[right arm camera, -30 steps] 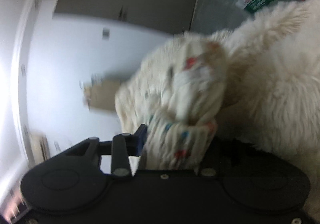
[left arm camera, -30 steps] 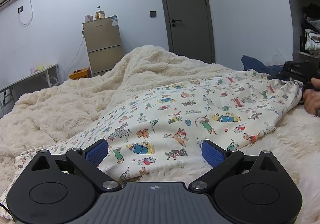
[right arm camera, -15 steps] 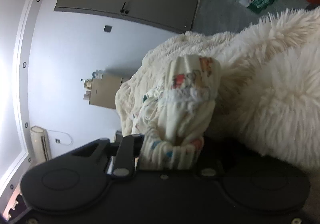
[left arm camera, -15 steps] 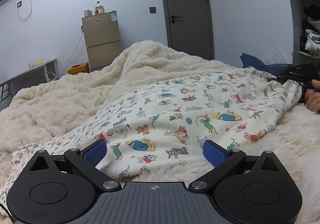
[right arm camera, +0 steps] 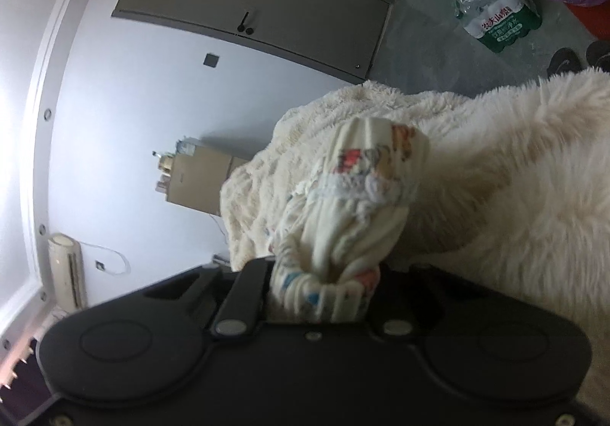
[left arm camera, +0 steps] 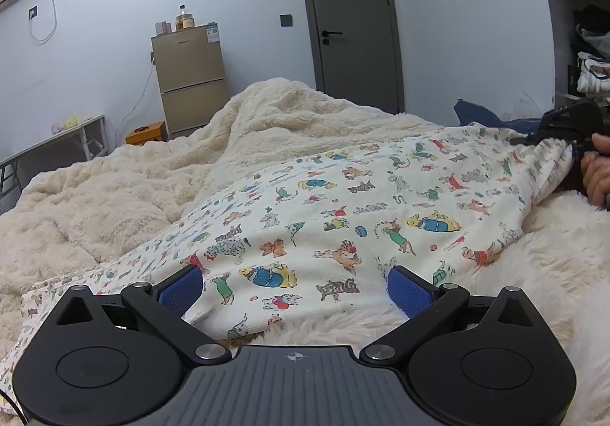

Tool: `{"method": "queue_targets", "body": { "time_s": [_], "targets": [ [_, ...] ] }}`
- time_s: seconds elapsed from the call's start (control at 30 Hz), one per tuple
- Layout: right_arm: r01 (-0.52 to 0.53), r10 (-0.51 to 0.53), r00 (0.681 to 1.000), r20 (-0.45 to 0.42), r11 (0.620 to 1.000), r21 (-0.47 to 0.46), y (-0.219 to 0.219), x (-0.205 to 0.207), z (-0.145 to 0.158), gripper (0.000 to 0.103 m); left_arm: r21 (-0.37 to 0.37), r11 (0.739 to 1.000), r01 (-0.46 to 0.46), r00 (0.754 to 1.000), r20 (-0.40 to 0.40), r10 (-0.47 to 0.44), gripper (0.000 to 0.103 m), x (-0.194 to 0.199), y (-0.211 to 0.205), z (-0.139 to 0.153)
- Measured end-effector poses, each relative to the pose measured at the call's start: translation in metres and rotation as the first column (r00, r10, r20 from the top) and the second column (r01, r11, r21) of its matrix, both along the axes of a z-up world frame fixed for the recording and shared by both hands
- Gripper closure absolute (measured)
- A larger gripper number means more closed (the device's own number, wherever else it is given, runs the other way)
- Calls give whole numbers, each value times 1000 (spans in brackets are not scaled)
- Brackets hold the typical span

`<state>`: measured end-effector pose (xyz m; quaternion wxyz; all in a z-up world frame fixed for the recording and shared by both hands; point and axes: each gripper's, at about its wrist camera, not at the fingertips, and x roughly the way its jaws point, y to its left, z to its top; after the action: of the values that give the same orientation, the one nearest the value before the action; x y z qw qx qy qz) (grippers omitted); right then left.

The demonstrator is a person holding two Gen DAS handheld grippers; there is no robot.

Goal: Fold clothes

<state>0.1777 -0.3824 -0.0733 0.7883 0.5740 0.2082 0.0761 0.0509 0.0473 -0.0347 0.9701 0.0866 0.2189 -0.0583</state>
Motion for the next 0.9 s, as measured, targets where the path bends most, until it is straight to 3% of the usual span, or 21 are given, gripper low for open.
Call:
{"method": "queue_targets", "body": {
  "time_s": [0.17, 0.27, 0.47, 0.6, 0.8, 0.9],
  "targets": [
    [42, -41, 998, 39, 999, -32, -13, -2, 13, 92, 26, 1000, 9, 999, 48, -10, 0, -8, -5, 3],
    [79, -79, 996, 32, 997, -3, -33, -3, 15, 92, 22, 999, 33, 996, 79, -34, 0, -15, -7, 10],
    [173, -175, 984, 38, 984, 47, -96, -7, 16, 92, -151, 986, 75, 996, 51, -68, 0, -19, 12, 29],
    [237, -237, 970, 61, 971, 8, -142, -13, 23, 92, -211, 976, 58, 998, 36, -51, 0, -18, 22, 34],
    [301, -299, 954, 29, 953, -48, -209, -28, 34, 92, -142, 988, 60, 998, 41, -55, 1, -13, 19, 41],
    [314, -313, 949, 22, 944, -99, -226, -35, 42, 92, 15, 989, 146, 987, 67, -147, 0, -13, -10, 54]
  ]
}}
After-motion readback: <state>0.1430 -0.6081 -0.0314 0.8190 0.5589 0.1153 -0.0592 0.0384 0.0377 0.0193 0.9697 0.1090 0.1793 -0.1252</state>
